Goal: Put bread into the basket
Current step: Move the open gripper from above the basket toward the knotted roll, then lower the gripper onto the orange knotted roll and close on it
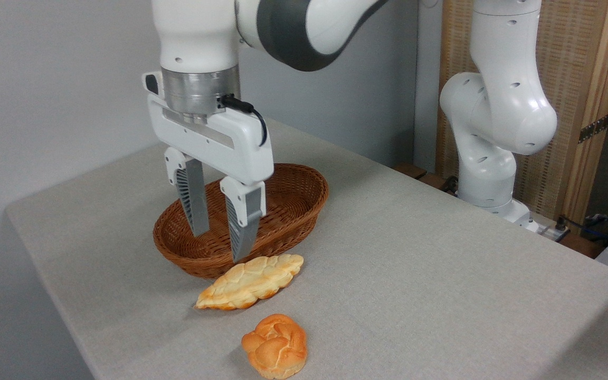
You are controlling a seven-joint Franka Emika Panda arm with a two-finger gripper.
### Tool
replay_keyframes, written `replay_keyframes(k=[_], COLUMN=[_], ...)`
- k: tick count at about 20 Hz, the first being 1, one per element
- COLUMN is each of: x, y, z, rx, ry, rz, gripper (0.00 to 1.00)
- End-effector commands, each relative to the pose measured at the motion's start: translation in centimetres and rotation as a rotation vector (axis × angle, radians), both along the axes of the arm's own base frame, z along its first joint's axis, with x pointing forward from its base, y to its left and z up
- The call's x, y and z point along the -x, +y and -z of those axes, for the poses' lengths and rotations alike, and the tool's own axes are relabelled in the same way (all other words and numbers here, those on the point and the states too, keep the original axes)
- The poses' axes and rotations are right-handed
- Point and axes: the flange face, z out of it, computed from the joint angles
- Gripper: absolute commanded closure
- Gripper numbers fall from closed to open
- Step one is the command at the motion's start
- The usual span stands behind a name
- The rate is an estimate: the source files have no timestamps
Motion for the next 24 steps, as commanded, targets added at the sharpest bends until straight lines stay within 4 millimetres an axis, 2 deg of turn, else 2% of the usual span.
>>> replay_keyframes(k=[1, 6, 9, 12, 18, 24], x=[-0.1, -0.2, 0.3, 0.8, 0.9, 0.6], y=[2.1, 3.7, 5.4, 6.2, 9.6, 9.6], z=[-0.3, 2.3, 4.6, 6.9, 8.9, 11.0], rx=[-0.01, -0.022, -0.033, -0.045, -0.072, -0.088], ry=[-0.049, -0.095, -0.071, -0.047, -0.041, -0.023], rz=[0.039, 0.049, 0.075, 0.13, 0.166, 0.173], gripper=[0.0, 0.0, 0.0, 0.0, 0.0, 0.0])
